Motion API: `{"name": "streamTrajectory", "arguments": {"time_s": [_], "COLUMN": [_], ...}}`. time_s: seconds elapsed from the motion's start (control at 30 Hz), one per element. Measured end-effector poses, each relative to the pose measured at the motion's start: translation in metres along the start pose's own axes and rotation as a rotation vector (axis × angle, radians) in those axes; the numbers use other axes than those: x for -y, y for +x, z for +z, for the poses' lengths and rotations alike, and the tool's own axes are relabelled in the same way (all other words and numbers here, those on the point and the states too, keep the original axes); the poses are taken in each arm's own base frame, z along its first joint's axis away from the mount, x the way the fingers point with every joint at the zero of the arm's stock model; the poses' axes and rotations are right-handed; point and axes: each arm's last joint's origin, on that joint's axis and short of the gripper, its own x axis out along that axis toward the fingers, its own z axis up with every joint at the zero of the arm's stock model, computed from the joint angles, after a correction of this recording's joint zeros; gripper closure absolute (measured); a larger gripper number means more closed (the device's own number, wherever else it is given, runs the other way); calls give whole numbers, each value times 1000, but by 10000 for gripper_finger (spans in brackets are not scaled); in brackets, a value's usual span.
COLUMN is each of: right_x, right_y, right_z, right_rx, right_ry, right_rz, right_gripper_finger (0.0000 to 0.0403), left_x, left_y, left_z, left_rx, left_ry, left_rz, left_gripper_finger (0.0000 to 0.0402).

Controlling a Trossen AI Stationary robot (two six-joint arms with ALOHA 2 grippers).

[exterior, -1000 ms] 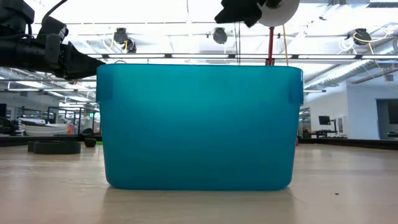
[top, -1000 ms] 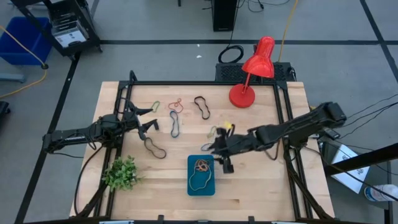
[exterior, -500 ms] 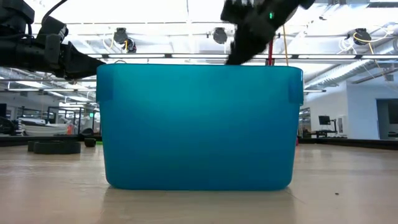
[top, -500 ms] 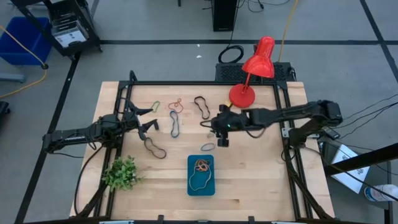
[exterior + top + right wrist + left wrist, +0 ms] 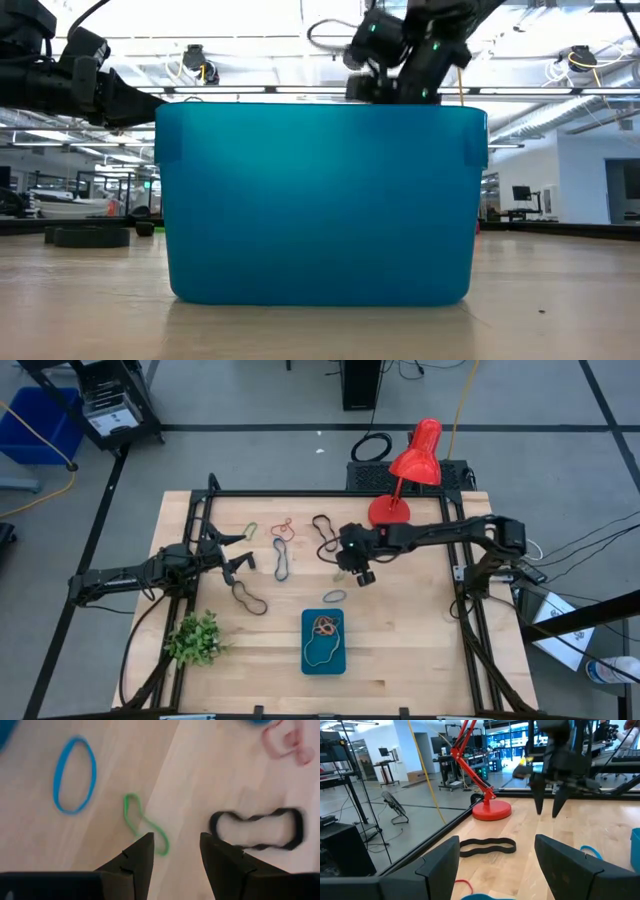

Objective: Pick and place rubber bands into bin
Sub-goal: Put the bottom green rubber band into the blue bin

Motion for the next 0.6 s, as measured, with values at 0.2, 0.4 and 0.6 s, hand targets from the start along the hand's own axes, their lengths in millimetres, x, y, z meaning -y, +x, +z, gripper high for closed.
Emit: {"name": "streamTrajectory", "arguments": {"time_s": [0.2, 0.4, 0.6], "right_x": [-1, -6, -8], "right_y": [31, 57, 65], "right_z": [-11, -19, -21], "right_rx": [-88, -146, -163], "right_ry": [10, 12, 14], "right_rz": [47, 82, 99], "right_gripper_finger": [250, 250, 253], "left_x": [0, 0, 0], "left_y": [0, 0, 0], "left_z": [0, 0, 0], "left_rx": [-1, -1, -2], "left_ry": [0, 0, 1], "left_rz": [0, 0, 0], "left_gripper_finger": [135, 135, 135]}}
